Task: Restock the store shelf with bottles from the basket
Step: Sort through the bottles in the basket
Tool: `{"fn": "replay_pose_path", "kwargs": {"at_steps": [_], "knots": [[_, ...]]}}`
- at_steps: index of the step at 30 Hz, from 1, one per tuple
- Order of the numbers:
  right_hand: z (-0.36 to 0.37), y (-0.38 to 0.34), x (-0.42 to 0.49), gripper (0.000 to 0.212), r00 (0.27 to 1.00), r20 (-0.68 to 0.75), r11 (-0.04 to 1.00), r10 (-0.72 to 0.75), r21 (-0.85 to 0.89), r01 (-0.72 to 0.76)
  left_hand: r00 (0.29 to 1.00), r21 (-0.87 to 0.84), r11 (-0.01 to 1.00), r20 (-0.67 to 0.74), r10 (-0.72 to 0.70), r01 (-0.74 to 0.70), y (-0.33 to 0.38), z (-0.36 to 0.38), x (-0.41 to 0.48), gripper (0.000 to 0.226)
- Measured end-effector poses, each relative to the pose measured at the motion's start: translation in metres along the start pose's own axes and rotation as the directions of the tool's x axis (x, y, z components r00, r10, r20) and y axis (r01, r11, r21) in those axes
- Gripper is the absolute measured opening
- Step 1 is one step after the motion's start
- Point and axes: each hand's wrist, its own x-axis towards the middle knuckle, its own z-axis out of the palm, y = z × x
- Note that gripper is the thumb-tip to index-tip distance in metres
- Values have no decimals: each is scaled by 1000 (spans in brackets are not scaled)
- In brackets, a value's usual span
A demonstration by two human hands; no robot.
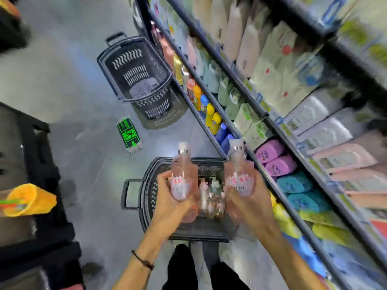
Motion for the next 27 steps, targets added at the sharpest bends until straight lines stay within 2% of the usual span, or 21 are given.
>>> {"fn": "replay_pose_path", "kwargs": {"at_steps": [5, 9, 13, 15, 18, 20, 25, 27], "knots": [[-43, -82, -48, 56, 983, 115, 986, -142, 107, 130, 989, -44, 990, -83, 126, -130, 93, 3, -57, 65], [-72, -130, -93, 51, 967, 94, 960, -236, 176, 217, 976, -106, 971, -59, 208, -213, 158, 8, -99, 60], [-99, -163, -137, 63, 943, 6, 911, -333, 259, 320, 950, -102, 945, -17, 312, -312, 205, 10, -133, 63], [-111, -173, -161, 62, 924, -72, 881, -376, 281, 380, 926, -97, 923, 29, 376, -372, 225, 16, -148, 67], [-131, -181, -198, 67, 870, -244, 847, -429, 225, 481, 881, -80, 889, 117, 458, -451, 246, 29, -164, 71], [-144, -185, -225, 64, 831, -348, 833, -435, 197, 518, 849, -80, 871, 195, 490, -484, 256, 41, -174, 81], [-190, -187, -305, 59, 657, -612, 820, -441, 23, 572, 730, -162, 827, 400, 554, -539, 282, 86, -218, 104], [-212, -183, -343, 65, 576, -692, 817, -434, -33, 576, 650, -218, 794, 473, 594, -567, 295, 109, -248, 94]]}}
